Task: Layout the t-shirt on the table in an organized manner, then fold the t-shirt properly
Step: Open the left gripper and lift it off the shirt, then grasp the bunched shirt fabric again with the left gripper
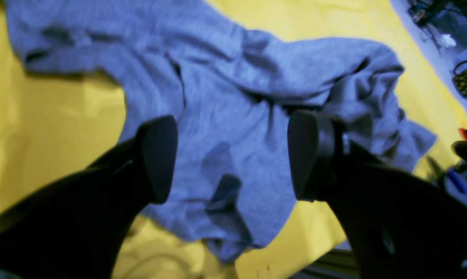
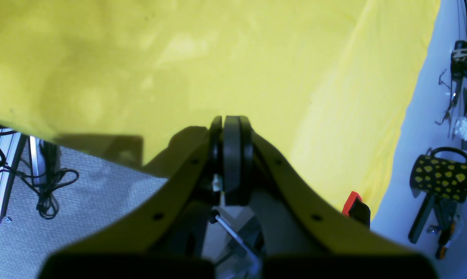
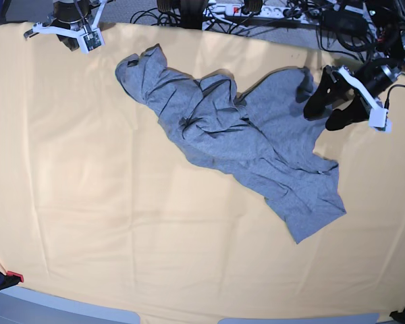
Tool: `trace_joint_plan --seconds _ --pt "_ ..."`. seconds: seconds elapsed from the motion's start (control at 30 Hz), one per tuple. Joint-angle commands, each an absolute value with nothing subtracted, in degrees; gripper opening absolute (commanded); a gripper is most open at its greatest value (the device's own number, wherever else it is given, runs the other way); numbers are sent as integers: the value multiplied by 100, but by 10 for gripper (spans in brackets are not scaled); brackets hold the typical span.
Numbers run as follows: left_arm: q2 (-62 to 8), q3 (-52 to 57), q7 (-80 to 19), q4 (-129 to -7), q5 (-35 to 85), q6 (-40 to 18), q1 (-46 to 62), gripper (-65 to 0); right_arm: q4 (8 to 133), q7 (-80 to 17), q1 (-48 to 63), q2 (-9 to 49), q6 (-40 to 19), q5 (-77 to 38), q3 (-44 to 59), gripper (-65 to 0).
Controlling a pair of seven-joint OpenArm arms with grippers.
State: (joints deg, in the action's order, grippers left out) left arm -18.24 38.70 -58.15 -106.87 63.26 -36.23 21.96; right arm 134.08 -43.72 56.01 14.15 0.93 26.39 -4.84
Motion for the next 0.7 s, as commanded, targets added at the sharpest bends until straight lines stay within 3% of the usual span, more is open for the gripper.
trace_joint_plan --seconds 0.0,0.47,0.67 --pt "-1879 3913 -5583 -10787 6241 -3522 2213 -196 13500 -4309 5653 1446 150 2687 -473 -650" --pt "-1525 3868 -5181 -10766 5225 -2383 2222 -196 13500 -4307 5653 1446 150 2683 -473 -650" --pt "-1522 3441 -4987 -10755 4372 -1568 2222 -196 13500 -4307 5653 1446 36 2534 -473 -650"
